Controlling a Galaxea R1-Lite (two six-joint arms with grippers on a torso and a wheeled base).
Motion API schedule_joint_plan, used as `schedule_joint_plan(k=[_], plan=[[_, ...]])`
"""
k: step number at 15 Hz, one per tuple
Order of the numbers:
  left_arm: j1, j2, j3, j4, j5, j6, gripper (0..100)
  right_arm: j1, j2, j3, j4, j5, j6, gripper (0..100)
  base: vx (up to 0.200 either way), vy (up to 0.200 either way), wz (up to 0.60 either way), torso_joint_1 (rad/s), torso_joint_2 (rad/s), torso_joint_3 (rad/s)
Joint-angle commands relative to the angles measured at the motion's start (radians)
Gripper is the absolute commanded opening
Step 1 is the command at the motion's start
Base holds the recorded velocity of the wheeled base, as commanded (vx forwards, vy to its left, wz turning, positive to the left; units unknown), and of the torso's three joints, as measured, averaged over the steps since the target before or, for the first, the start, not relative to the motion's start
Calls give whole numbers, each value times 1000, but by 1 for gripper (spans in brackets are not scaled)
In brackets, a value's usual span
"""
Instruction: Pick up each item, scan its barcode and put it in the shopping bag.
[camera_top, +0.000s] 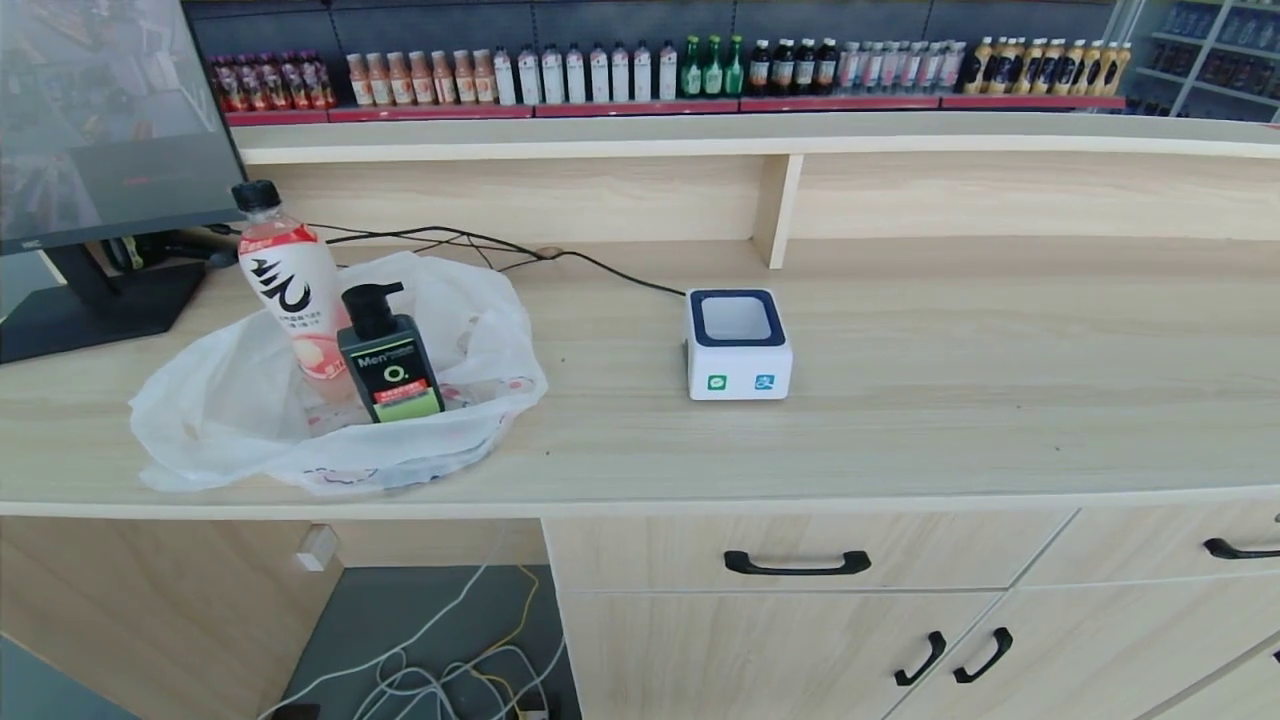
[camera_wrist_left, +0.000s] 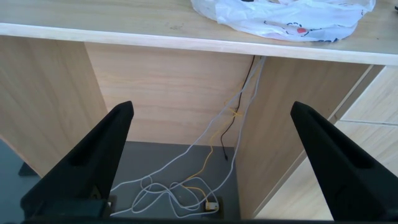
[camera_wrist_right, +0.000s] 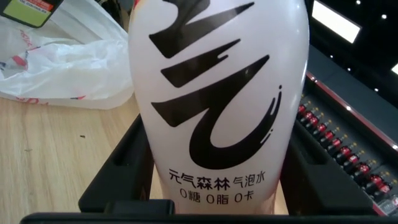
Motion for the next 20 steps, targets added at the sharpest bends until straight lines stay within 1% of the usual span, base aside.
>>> schedule_joint_plan(k=[1, 3, 5, 6, 8, 9, 10, 11, 12, 13, 14, 16, 17, 19, 20], plan=[[0, 0, 0, 0, 0, 0, 100, 8, -26, 5, -5, -11, 1, 0, 0, 0, 0, 0, 0, 0], [0, 0, 0, 0, 0, 0, 100, 20, -44, 22, -5, -42, 3, 0, 0, 0, 0, 0, 0, 0], [0, 0, 0, 0, 0, 0, 100, 48, -66, 34, -5, -121, 29, 0, 0, 0, 0, 0, 0, 0], [0, 0, 0, 0, 0, 0, 100, 74, -86, 34, -5, -209, 69, 0, 0, 0, 0, 0, 0, 0], [0, 0, 0, 0, 0, 0, 100, 105, -106, 34, -5, -315, 138, 0, 0, 0, 0, 0, 0, 0], [0, 0, 0, 0, 0, 0, 100, 124, -126, 34, -5, -407, 193, 0, 0, 0, 0, 0, 0, 0], [0, 0, 0, 0, 0, 0, 100, 124, -126, 34, -5, -407, 193, 0, 0, 0, 0, 0, 0, 0], [0, 0, 0, 0, 0, 0, 100, 151, -146, 32, -5, -557, 274, 0, 0, 0, 0, 0, 0, 0], [0, 0, 0, 0, 0, 0, 100, 177, -161, 32, -5, -668, 354, 0, 0, 0, 0, 0, 0, 0], [0, 0, 0, 0, 0, 0, 100, 193, -166, 34, -5, -698, 393, 0, 0, 0, 0, 0, 0, 0], [0, 0, 0, 0, 0, 0, 100, 198, -166, 34, -5, -700, 416, 0, 0, 0, 0, 0, 0, 0], [0, 0, 0, 0, 0, 0, 100, 240, -160, 35, -5, -701, 526, 0, 0, 0, 0, 0, 0, 0], [0, 0, 0, 0, 0, 0, 100, 247, -158, 43, -5, -703, 554, 0, 0, 0, 0, 0, 0, 0], [0, 0, 0, 0, 0, 0, 100, 258, -186, 109, -5, -703, 612, 0, 0, 0, 0, 0, 0, 0], [0, 0, 0, 0, 0, 0, 100, 259, -206, 147, -5, -703, 618, 0, 0, 0, 0, 0, 0, 0]])
